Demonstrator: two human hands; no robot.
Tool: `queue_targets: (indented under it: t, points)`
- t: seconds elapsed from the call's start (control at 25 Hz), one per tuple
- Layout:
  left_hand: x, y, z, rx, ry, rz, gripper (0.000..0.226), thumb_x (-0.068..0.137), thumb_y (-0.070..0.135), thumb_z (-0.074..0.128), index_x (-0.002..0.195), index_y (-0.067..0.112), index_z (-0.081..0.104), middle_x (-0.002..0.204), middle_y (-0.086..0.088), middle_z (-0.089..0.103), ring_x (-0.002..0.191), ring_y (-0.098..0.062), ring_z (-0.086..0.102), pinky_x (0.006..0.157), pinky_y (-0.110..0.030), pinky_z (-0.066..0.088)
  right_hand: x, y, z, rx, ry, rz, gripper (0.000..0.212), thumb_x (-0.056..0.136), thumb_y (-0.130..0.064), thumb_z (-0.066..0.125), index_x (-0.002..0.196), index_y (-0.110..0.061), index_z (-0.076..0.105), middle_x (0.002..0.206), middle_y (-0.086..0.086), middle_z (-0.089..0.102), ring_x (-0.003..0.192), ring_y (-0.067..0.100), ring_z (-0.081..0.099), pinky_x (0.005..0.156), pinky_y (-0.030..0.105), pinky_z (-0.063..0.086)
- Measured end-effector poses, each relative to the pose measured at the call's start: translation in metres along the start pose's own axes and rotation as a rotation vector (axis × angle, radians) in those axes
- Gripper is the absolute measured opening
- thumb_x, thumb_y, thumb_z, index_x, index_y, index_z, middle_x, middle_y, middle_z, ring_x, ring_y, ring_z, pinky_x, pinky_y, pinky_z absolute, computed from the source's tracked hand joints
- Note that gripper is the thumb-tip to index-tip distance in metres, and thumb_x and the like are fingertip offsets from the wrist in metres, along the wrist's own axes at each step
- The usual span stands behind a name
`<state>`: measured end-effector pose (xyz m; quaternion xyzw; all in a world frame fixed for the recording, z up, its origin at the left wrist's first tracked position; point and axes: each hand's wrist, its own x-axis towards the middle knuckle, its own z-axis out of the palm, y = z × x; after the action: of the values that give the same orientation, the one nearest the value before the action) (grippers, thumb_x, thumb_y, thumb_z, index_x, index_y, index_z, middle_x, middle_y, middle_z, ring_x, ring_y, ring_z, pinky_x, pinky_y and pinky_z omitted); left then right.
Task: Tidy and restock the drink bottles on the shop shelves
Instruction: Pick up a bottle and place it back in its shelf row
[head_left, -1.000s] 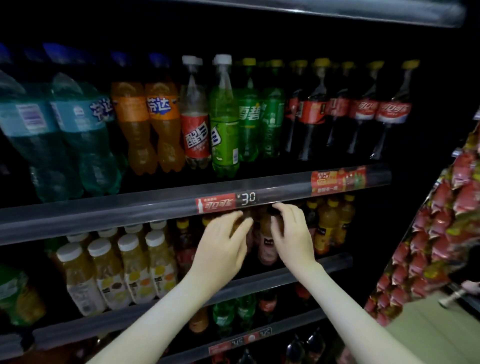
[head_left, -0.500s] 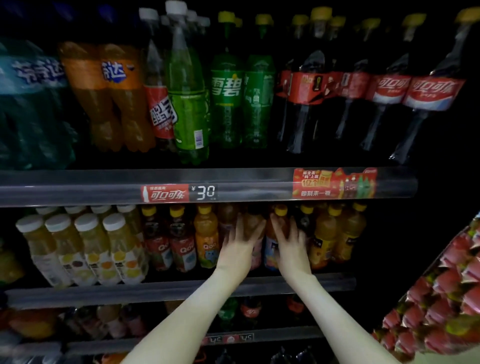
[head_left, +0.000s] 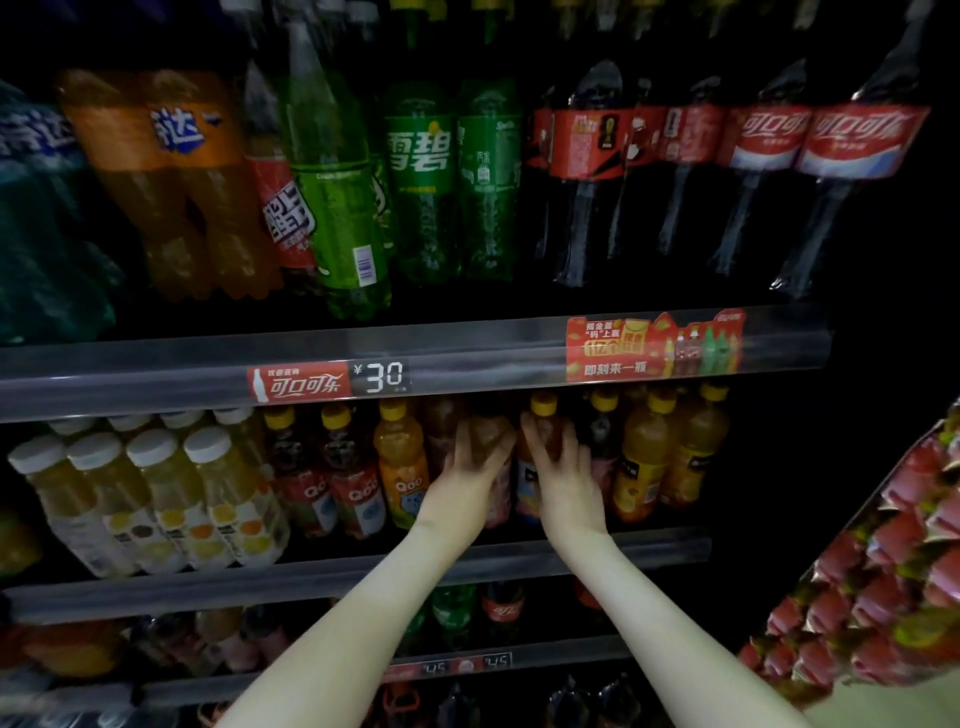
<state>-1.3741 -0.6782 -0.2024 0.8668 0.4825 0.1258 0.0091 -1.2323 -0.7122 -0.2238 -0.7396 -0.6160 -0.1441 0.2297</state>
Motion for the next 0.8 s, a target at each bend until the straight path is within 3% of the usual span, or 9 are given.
queue_targets:
  t: [0.16, 0.28, 0.44, 0.6, 0.8]
  points:
    - [-0.025, 0.008, -0.012, -0.114, 0.283, 0.084, 0.066, 0.079, 0.013, 0.058, 0.142, 0.02, 0.039, 0.14, -0.027, 0.041, 0.112, -0.041, 0.057, 0.067, -0.039, 0.059, -0.014, -0.006, -0.023, 0.016, 0.093, -0.076, 0.1, 0.061, -0.015, 0.085, 0.146, -0.023, 0.033, 0.136, 0.022, 0.046, 0.099, 0.034, 0.056, 0.075, 0.044, 0.053]
    - [-0.039, 0.007, -0.047, -0.14, 0.506, 0.285, 0.049, 0.085, 0.013, 0.052, 0.134, 0.009, 0.047, 0.129, -0.02, 0.054, 0.111, -0.031, 0.057, 0.085, -0.035, 0.054, -0.016, -0.022, -0.051, 0.129, 0.241, -0.243, 0.077, 0.076, -0.015, 0.075, 0.142, -0.014, 0.036, 0.129, 0.016, 0.05, 0.107, 0.029, 0.049, 0.085, 0.044, 0.053]
    - [-0.044, -0.011, -0.113, -0.179, 0.77, 0.257, 0.038, 0.089, 0.012, 0.054, 0.126, 0.003, 0.057, 0.124, -0.016, 0.059, 0.117, -0.022, 0.053, 0.099, -0.026, 0.043, 0.005, -0.066, -0.103, 0.318, 0.455, -0.372, 0.053, 0.089, -0.019, 0.059, 0.137, -0.008, 0.04, 0.13, 0.013, 0.054, 0.117, 0.022, 0.048, 0.1, 0.034, 0.041]
    - [-0.051, -0.05, -0.173, -0.167, 0.883, 0.143, 0.041, 0.089, 0.015, 0.056, 0.129, 0.006, 0.056, 0.126, -0.013, 0.056, 0.117, -0.021, 0.052, 0.098, -0.027, 0.042, 0.033, -0.122, -0.15, 0.466, 0.495, -0.43, 0.054, 0.091, -0.02, 0.058, 0.139, -0.009, 0.037, 0.133, 0.012, 0.05, 0.122, 0.022, 0.043, 0.104, 0.031, 0.036]
    - [-0.059, -0.113, -0.216, -0.082, 0.859, -0.04, 0.054, 0.085, 0.014, 0.064, 0.137, 0.013, 0.049, 0.132, -0.015, 0.051, 0.12, -0.028, 0.05, 0.095, -0.037, 0.046, 0.081, -0.184, -0.178, 0.63, 0.266, -0.24, 0.079, 0.088, -0.028, 0.065, 0.149, -0.022, 0.016, 0.145, 0.009, 0.034, 0.13, 0.021, 0.029, 0.106, 0.034, 0.033]
